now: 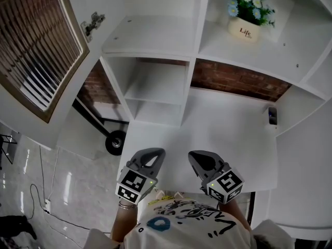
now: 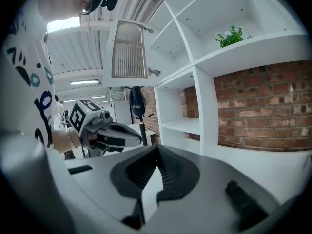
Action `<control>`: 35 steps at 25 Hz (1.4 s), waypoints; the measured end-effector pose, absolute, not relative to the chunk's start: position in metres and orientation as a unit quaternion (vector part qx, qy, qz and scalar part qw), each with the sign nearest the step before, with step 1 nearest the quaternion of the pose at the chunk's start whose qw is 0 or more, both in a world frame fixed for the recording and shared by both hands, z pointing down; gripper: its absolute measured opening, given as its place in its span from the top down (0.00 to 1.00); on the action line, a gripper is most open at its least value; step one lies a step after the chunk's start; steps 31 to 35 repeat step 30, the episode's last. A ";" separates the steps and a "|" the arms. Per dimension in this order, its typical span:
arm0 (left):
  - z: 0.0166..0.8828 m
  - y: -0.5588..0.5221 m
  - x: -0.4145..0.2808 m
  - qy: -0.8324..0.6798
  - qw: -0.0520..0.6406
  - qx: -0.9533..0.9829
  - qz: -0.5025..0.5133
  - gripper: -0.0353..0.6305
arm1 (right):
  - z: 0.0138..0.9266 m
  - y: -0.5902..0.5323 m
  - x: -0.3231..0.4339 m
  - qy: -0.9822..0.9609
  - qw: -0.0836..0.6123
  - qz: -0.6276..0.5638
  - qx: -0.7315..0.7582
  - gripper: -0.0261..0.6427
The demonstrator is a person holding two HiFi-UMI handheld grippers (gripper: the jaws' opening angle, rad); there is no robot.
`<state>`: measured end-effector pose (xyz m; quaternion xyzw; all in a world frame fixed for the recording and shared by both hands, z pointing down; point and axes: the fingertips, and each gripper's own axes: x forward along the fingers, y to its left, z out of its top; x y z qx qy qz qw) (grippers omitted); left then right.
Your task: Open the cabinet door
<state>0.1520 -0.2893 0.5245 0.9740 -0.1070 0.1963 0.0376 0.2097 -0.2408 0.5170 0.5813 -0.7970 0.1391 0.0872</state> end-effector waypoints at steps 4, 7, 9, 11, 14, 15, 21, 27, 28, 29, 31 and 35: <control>0.527 -0.291 0.150 -0.108 0.039 0.973 0.199 0.92 | 0.519 -0.242 0.207 -0.799 0.093 0.141 0.577 0.92; 0.528 -0.291 0.148 -0.109 0.040 0.973 0.201 0.92 | 0.521 -0.242 0.205 -0.800 0.097 0.143 0.575 0.92; 0.528 -0.291 0.146 -0.110 0.041 0.973 0.200 0.92 | 0.521 -0.242 0.203 -0.800 0.097 0.145 0.574 0.92; 0.528 -0.290 0.145 -0.111 0.042 0.973 0.199 0.92 | 0.522 -0.242 0.202 -0.801 0.097 0.147 0.573 0.92; 0.529 -0.288 0.144 -0.109 0.043 0.973 0.199 0.92 | 0.525 -0.240 0.199 -0.801 0.099 0.151 0.571 0.92; 0.529 -0.288 0.143 -0.109 0.043 0.973 0.199 0.92 | 0.525 -0.240 0.198 -0.801 0.099 0.152 0.571 0.92; 0.529 -0.286 0.140 -0.109 0.051 0.974 0.192 0.92 | 0.526 -0.236 0.193 -0.801 0.101 0.155 0.569 0.92; 0.530 -0.283 0.139 -0.104 0.051 0.974 0.192 0.92 | 0.525 -0.235 0.191 -0.800 0.099 0.153 0.572 0.92; 0.531 -0.282 0.138 -0.104 0.051 0.974 0.193 0.92 | 0.525 -0.234 0.191 -0.800 0.099 0.153 0.572 0.92; 0.531 -0.282 0.138 -0.104 0.051 0.974 0.193 0.92 | 0.525 -0.234 0.191 -0.800 0.099 0.153 0.572 0.92; 0.531 -0.281 0.137 -0.103 0.052 0.974 0.194 0.92 | 0.525 -0.233 0.190 -0.800 0.099 0.154 0.572 0.92; 0.531 -0.281 0.137 -0.103 0.052 0.974 0.194 0.92 | 0.525 -0.233 0.190 -0.800 0.099 0.154 0.572 0.92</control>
